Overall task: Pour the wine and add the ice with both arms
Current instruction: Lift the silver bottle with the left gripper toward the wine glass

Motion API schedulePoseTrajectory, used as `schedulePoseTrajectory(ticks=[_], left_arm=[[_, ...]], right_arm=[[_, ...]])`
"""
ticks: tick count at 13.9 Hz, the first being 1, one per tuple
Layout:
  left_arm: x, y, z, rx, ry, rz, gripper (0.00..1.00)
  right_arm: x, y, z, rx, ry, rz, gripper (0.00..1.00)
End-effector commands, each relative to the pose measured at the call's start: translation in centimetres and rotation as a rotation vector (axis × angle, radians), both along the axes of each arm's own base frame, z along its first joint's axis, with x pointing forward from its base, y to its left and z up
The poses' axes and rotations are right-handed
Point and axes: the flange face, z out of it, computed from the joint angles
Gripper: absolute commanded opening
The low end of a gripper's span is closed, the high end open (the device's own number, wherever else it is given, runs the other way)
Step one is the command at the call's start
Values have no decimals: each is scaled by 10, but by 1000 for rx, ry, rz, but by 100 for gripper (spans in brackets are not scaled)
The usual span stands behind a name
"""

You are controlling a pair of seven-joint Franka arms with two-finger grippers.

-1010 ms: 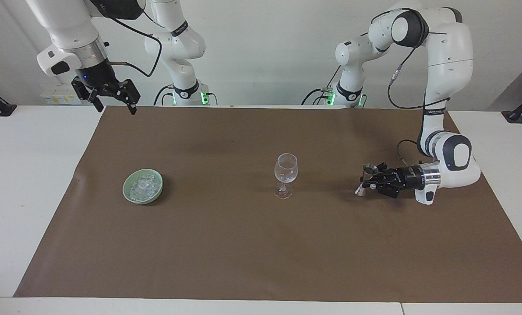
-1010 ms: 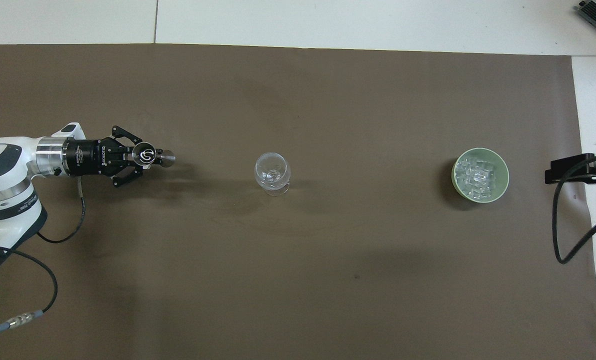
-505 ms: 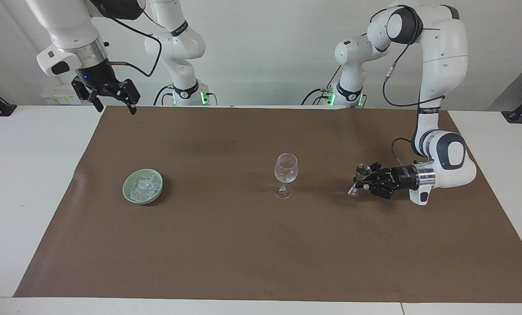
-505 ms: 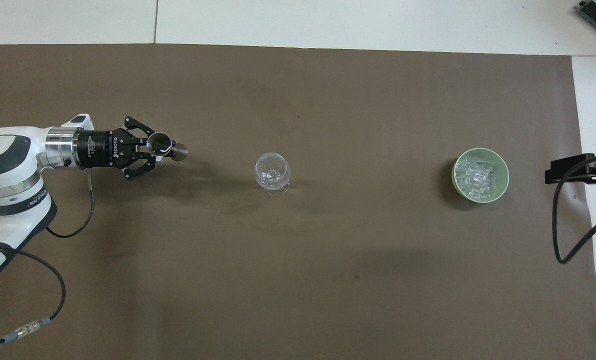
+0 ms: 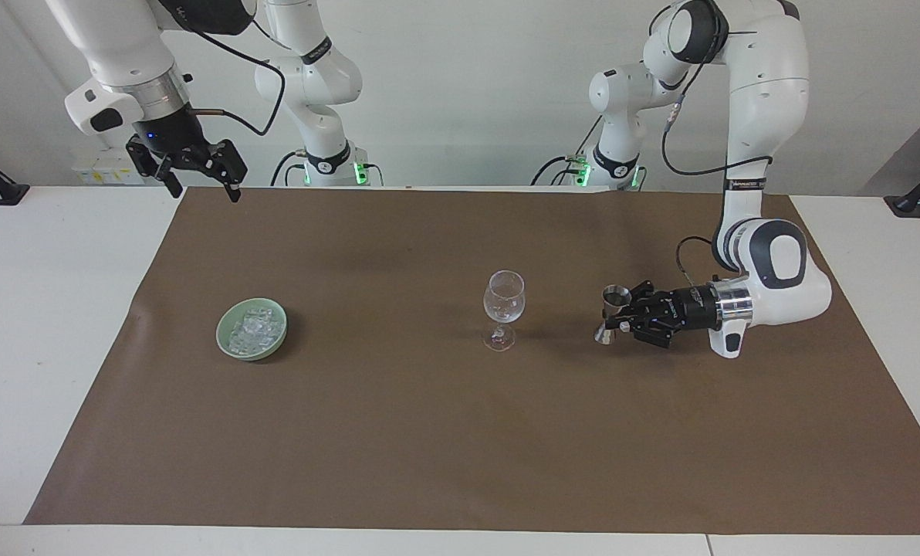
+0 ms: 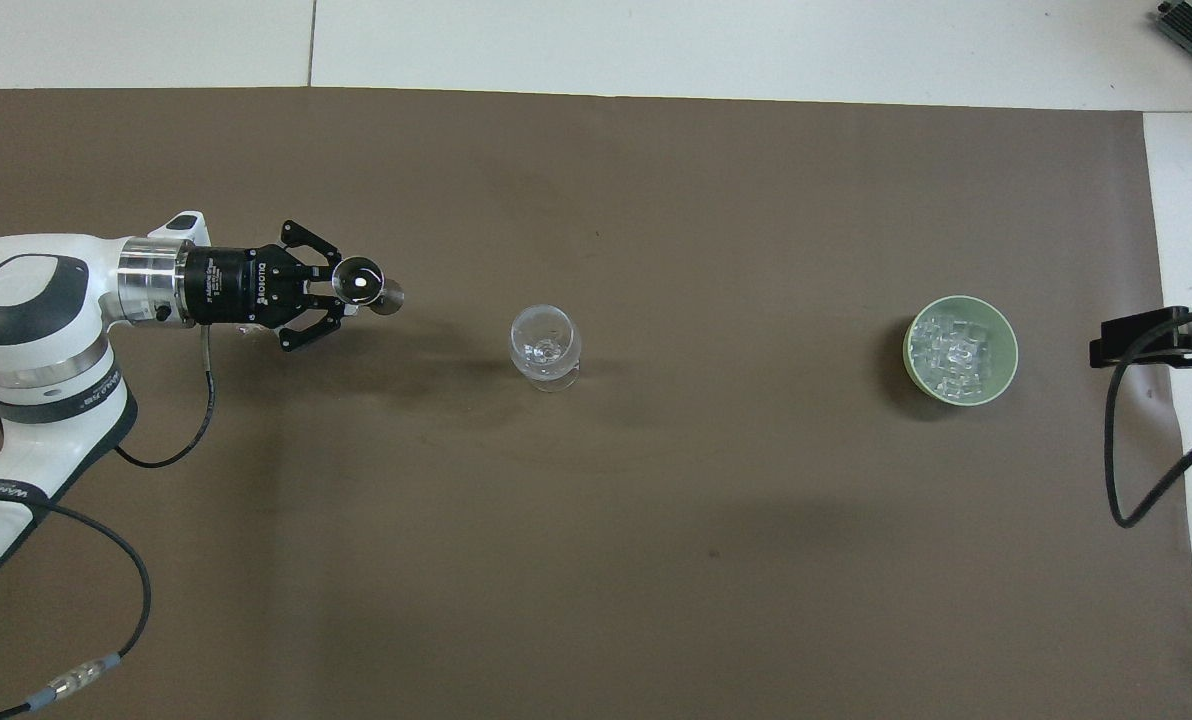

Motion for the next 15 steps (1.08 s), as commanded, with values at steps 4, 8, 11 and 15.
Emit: schedulePoseTrajectory(ticks=[4, 8, 11, 15], left_arm=[[3, -30, 18, 31, 21, 18, 0], [5, -53, 29, 48, 15, 16, 0], [9, -66, 37, 74, 14, 13, 0], [7, -86, 80, 158, -10, 111, 0]], right_arm=[[-6, 0, 2, 14, 4, 16, 100], [-6, 0, 2, 14, 4, 16, 100], [-6, 0, 2, 14, 4, 16, 100], [-7, -2, 2, 14, 5, 14, 100]])
